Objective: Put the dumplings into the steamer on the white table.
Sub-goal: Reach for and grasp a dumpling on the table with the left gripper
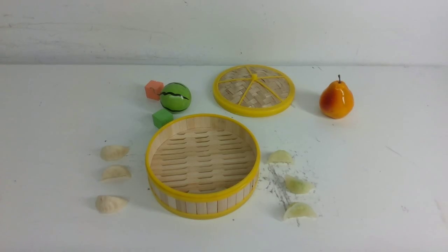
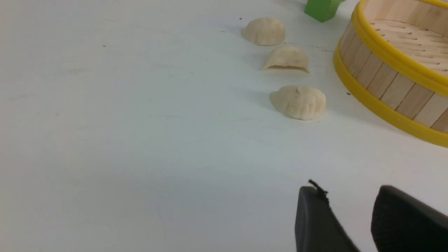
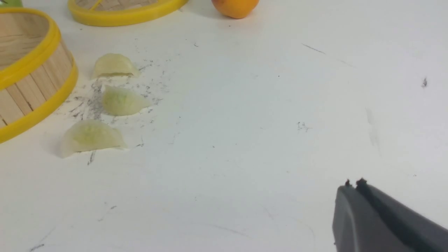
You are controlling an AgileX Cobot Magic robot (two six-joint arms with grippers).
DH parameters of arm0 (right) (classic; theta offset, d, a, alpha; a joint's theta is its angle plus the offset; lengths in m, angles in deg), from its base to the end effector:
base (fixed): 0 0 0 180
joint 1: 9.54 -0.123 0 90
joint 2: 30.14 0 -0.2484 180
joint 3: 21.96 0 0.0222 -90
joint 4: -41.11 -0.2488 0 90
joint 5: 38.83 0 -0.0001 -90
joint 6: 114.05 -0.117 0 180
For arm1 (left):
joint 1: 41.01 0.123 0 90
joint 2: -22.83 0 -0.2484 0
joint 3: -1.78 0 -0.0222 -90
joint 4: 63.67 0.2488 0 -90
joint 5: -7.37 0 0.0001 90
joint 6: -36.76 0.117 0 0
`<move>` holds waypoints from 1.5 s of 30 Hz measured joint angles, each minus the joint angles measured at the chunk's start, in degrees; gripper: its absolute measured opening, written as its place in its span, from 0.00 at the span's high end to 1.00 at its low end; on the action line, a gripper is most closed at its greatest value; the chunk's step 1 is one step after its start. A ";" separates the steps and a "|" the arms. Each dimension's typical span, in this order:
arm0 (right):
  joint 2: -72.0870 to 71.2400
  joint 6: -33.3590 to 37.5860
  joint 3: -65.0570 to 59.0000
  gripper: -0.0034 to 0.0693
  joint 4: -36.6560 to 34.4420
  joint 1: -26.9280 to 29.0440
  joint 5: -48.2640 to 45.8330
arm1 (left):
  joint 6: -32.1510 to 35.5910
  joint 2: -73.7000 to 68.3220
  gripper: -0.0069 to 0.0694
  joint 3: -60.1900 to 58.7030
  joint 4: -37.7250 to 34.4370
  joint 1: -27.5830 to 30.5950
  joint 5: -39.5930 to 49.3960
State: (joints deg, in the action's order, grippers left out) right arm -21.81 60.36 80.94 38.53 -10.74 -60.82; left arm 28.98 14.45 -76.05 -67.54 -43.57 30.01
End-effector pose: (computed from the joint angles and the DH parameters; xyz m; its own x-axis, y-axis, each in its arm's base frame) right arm 0.1120 0.0043 0.1659 -0.3012 0.1326 -0.9443 0.0049 0.9905 0.1375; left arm 0.1115 -0.0080 0.1600 -0.3293 -0.1823 -0.9265 0.0045 0.9809 -0.1946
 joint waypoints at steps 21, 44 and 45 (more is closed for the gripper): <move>0.00 0.00 -0.55 0.98 4.32 0.00 19.47 | 0.00 0.00 0.60 0.00 0.56 0.00 -40.33; 0.08 -19.33 11.15 0.97 11.63 0.00 45.17 | -34.67 -2.07 0.87 22.21 9.57 0.00 -31.05; 1.27 -17.80 16.57 0.97 11.63 0.00 37.69 | -33.78 -5.80 0.93 26.76 12.37 0.00 -25.30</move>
State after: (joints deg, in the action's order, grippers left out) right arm -20.55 42.56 97.51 50.16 -10.74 -23.13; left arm -4.80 8.65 -49.30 -55.17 -43.57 4.71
